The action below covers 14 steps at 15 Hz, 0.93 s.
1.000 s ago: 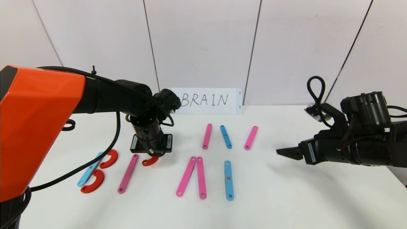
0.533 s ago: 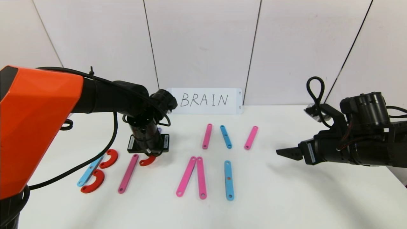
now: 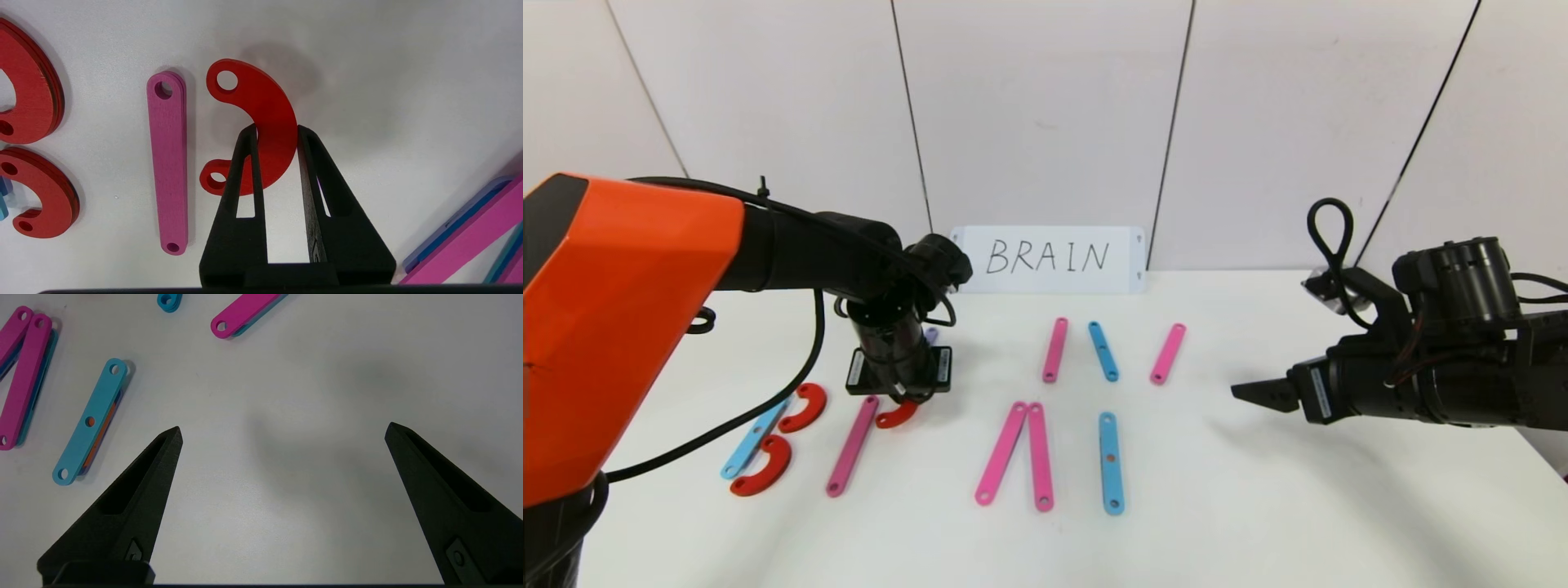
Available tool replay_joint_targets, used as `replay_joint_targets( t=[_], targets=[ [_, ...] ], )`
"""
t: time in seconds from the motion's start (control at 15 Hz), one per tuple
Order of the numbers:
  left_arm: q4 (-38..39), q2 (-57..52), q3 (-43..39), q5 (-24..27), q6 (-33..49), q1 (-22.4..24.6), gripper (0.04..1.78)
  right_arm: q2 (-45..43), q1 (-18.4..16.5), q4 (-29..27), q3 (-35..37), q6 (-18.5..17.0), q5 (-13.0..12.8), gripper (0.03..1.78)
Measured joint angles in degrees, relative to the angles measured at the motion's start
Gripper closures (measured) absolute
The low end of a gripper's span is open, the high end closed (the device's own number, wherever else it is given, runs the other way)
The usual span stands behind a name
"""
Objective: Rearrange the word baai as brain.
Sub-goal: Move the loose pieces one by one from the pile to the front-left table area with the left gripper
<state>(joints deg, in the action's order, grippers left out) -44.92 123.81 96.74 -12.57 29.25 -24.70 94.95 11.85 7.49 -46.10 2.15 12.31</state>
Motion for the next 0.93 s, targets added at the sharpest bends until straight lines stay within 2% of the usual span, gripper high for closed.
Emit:
replay_joint_targets(
  t=[0.93],
  targets=[
    [0.00, 0.85, 0.00, -0.18, -0.44, 0.72, 1.53, 0.09, 0.00, 0.01, -0.01, -0.02, -0.02, 0.07]
  ],
)
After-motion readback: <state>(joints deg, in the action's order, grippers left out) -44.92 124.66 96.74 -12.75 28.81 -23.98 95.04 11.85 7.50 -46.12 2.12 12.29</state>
